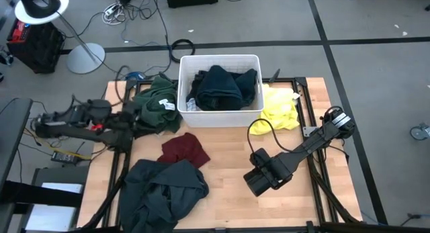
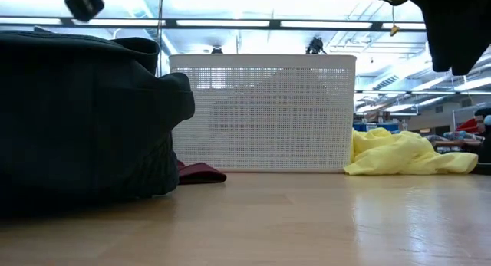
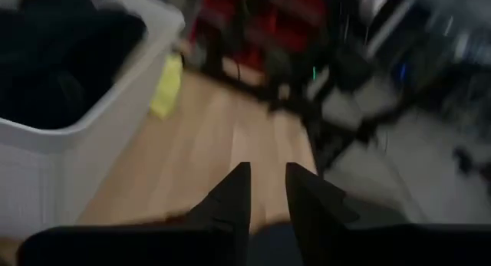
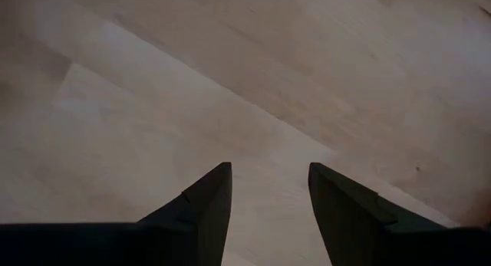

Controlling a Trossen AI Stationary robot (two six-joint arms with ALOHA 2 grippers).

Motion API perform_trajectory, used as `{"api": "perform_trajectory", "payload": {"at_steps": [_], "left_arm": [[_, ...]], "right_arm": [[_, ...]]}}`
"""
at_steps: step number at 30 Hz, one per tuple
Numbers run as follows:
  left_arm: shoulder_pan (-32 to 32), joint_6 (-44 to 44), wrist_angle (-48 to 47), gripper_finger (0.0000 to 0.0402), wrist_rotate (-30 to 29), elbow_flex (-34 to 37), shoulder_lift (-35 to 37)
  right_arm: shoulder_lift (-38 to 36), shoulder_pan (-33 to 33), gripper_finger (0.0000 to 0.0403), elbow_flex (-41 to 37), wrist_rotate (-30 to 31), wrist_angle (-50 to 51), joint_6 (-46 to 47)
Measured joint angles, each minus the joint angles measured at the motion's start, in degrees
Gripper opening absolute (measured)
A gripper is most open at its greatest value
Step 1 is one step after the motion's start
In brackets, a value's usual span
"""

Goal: Sort clothes
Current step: Put the blue shorts into the white bin

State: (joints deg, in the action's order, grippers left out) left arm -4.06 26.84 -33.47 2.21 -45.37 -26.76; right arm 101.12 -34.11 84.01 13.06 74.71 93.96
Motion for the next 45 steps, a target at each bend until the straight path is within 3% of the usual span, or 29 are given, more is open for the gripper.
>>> {"api": "perform_trajectory", "payload": {"at_steps": [4,9,15,20,26,33,41,45], "left_arm": [[-5.66,-1.79,-11.38,0.0089,-0.82,-10.89,-11.80],[-14.05,0.87,-19.42,0.0089,-5.24,-18.36,-22.31],[-22.96,13.33,-20.20,0.0089,-9.84,-19.75,-28.25],[-30.85,24.61,-20.29,0.0089,-16.49,-19.75,-30.95],[-33.93,35.41,-20.16,0.0089,-19.16,-18.71,-34.61],[-33.04,45.94,-19.57,0.0093,-19.42,-17.04,-41.28],[-31.92,53.93,-19.36,0.0150,-20.34,-17.00,-48.17],[-31.95,56.92,-15.42,0.0182,-16.00,-17.00,-51.20]], "right_arm": [[0.00,-0.32,0.0169,0.00,4.91,-2.92,2.95],[-0.02,-2.04,0.0163,-1.90,12.72,-13.16,5.20],[-0.11,-4.89,0.0154,-9.00,17.53,-27.00,5.71],[-4.10,-8.27,0.0146,-15.28,20.51,-28.93,9.50],[-18.87,-12.72,0.0122,-28.43,25.31,-31.46,9.90],[-40.19,-14.51,0.0080,-43.78,25.05,-35.05,5.28],[-55.34,-14.45,0.0059,-50.51,24.87,-35.27,-2.67],[-58.50,-14.43,0.0060,-50.93,24.85,-35.21,-7.19]]}}
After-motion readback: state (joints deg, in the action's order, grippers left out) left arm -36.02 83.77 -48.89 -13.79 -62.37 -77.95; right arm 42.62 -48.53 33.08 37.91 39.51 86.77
